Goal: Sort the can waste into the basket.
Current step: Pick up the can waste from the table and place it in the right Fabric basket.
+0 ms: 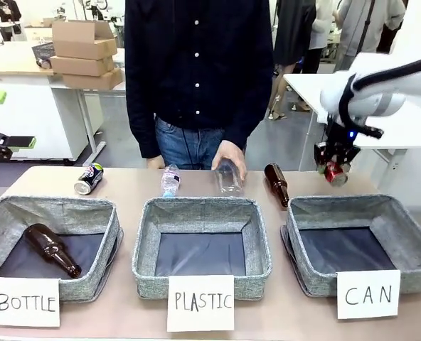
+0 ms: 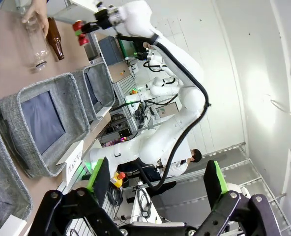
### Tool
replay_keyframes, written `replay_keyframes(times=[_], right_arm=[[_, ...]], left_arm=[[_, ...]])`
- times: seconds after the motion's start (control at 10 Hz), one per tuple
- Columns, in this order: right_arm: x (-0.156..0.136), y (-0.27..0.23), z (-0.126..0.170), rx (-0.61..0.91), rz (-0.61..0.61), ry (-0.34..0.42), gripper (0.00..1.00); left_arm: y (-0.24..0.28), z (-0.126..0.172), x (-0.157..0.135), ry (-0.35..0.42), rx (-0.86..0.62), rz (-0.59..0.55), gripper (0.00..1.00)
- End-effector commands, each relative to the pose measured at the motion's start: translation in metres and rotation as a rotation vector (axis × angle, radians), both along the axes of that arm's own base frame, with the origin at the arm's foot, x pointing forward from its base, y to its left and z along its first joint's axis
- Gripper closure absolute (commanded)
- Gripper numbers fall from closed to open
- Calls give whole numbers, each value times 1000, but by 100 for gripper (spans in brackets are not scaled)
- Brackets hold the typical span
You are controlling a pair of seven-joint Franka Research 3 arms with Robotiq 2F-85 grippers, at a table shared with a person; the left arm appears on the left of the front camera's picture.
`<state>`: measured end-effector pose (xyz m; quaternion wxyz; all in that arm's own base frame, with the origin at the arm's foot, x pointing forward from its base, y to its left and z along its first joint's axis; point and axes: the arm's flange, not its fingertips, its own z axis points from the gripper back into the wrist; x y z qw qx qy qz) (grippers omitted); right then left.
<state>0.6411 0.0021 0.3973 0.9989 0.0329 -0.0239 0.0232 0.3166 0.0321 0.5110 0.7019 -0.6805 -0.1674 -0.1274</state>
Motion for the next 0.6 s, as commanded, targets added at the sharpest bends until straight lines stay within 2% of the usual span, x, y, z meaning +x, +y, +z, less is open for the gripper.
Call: replay_keyframes(times=[0.0,0.1,0.2,0.4,0.5], right_arm=[[-97,10,92,52,66,-16,100],[-133,8,119,116,163,98,100],[-165,4,135,154,283,248,100],[-222,11,134,60,577,273,100],[-237,17,128,36,658,258,100]], left_arm=[[-2,1,1,-25,-21,-1,0],[-2,1,1,-25,-21,-1,0],[-2,1,1,-25,-21,-1,0],[-2,1,1,-25,-21,-1,0],[-2,1,1,-25,-21,-1,0]])
